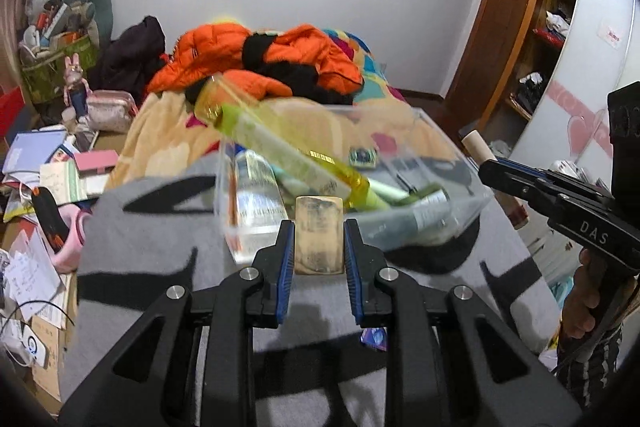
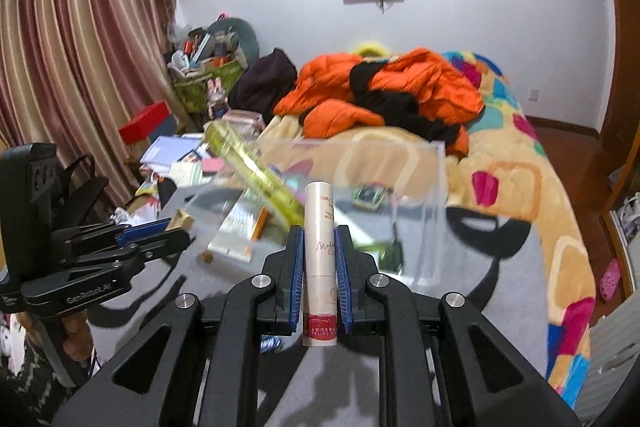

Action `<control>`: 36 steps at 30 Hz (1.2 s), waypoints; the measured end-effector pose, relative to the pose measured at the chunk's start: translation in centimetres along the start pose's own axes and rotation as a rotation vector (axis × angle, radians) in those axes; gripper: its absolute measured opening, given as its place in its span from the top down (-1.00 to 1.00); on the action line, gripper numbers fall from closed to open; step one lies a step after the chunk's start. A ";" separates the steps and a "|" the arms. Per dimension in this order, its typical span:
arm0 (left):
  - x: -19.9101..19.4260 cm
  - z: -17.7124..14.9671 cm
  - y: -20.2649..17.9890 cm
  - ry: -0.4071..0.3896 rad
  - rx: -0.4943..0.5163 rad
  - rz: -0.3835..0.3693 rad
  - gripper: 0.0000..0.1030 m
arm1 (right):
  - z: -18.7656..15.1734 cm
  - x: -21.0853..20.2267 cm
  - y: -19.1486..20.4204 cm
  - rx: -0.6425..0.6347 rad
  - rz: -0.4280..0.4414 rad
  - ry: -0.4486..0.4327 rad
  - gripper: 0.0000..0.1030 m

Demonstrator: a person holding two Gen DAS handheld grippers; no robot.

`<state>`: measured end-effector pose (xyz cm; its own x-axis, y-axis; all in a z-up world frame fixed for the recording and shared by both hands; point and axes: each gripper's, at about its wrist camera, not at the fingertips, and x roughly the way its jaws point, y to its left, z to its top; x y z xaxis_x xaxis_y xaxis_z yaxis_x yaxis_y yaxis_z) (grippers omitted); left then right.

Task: Organize objects
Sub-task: 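Carry the wooden block and beige tube over the box and open both grippers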

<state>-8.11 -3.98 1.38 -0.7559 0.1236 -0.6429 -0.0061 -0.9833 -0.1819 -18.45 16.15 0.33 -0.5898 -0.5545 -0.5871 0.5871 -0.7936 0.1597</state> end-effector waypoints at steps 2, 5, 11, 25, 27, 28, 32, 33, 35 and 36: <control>0.1 0.9 0.2 -0.014 0.001 0.008 0.55 | 0.9 0.1 -0.2 -0.004 -0.016 -0.019 0.73; 0.7 1.7 0.2 -0.008 0.001 -0.007 0.55 | 1.8 0.4 -0.4 -0.009 -0.031 -0.027 0.73; 3.1 2.4 -0.2 0.025 0.026 0.033 0.55 | 3.2 2.9 -0.7 -0.015 -0.056 0.006 0.73; 7.5 2.5 1.8 0.113 -0.007 0.063 0.55 | 2.6 9.3 -1.6 -0.032 -0.080 0.144 0.73; 7.8 2.3 1.8 0.126 -0.007 0.058 0.55 | 2.4 9.8 -1.5 -0.041 -0.082 0.160 0.73; 8.0 2.2 1.8 0.135 -0.007 0.053 0.55 | 2.3 10.1 -1.4 -0.044 -0.083 0.166 0.73; 8.3 2.3 1.9 0.152 -0.019 0.039 0.55 | 1.8 10.9 -1.1 -0.058 -0.091 0.189 0.73; 8.4 2.4 2.0 0.155 -0.020 0.041 0.55 | 1.8 11.0 -1.1 -0.061 -0.093 0.194 0.73; 8.4 2.4 1.9 0.152 -0.020 0.054 0.55 | 1.6 11.3 -1.1 -0.065 -0.096 0.201 0.73; 8.5 2.4 1.8 0.151 -0.015 0.059 0.55 | 1.6 11.5 -1.1 -0.068 -0.099 0.205 0.73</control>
<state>-16.12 -5.07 -2.57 -0.6478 0.0855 -0.7570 0.0462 -0.9874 -0.1511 -26.74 10.27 -5.30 -0.5254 -0.4073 -0.7470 0.5724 -0.8188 0.0438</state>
